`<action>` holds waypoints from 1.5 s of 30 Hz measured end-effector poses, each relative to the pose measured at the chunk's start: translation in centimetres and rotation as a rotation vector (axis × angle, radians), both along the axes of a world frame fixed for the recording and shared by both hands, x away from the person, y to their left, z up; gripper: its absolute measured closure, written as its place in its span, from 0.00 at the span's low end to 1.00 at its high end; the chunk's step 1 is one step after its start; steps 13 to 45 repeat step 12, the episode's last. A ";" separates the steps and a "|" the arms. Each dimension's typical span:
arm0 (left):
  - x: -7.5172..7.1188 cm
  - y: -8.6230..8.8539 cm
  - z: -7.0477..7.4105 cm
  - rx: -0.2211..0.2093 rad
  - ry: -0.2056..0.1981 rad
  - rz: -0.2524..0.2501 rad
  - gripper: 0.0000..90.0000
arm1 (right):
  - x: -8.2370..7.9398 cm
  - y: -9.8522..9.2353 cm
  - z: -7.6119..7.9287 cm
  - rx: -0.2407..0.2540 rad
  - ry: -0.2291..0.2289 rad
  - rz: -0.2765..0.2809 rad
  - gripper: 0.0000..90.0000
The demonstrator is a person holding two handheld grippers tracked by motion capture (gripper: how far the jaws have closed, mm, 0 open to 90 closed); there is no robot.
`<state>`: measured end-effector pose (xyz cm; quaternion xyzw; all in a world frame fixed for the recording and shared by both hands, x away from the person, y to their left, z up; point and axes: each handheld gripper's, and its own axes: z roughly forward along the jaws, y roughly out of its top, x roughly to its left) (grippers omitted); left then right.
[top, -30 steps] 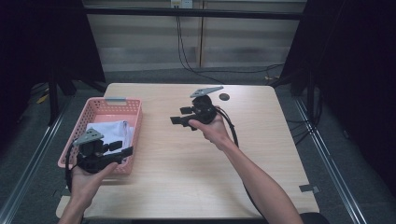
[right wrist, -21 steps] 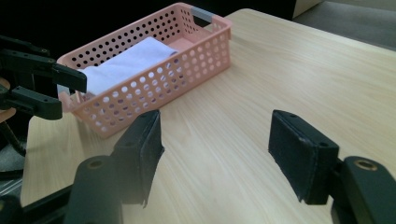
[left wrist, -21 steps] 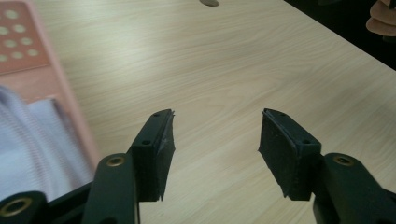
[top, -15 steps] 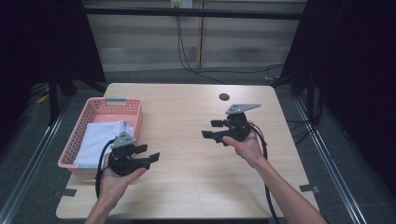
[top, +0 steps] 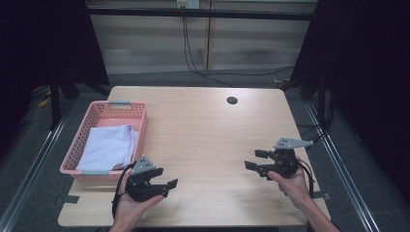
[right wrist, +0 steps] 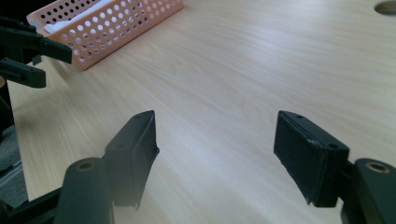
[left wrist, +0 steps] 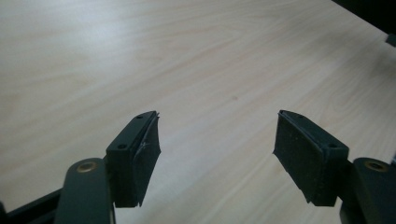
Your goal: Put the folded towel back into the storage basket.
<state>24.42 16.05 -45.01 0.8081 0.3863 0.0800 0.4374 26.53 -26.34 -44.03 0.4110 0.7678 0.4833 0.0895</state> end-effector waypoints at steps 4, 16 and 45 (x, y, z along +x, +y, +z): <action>-1.2 0.1 -1.8 0.013 0.037 -0.004 0.34 | -1.2 -1.0 -1.2 -0.025 0.004 -0.030 0.32; -1.3 -0.2 -2.0 0.003 0.041 0.003 0.34 | -1.3 -2.1 -2.0 -0.024 0.002 -0.088 0.27; -1.3 -0.2 -2.0 0.003 0.041 0.003 0.34 | -1.3 -2.1 -2.0 -0.024 0.002 -0.088 0.27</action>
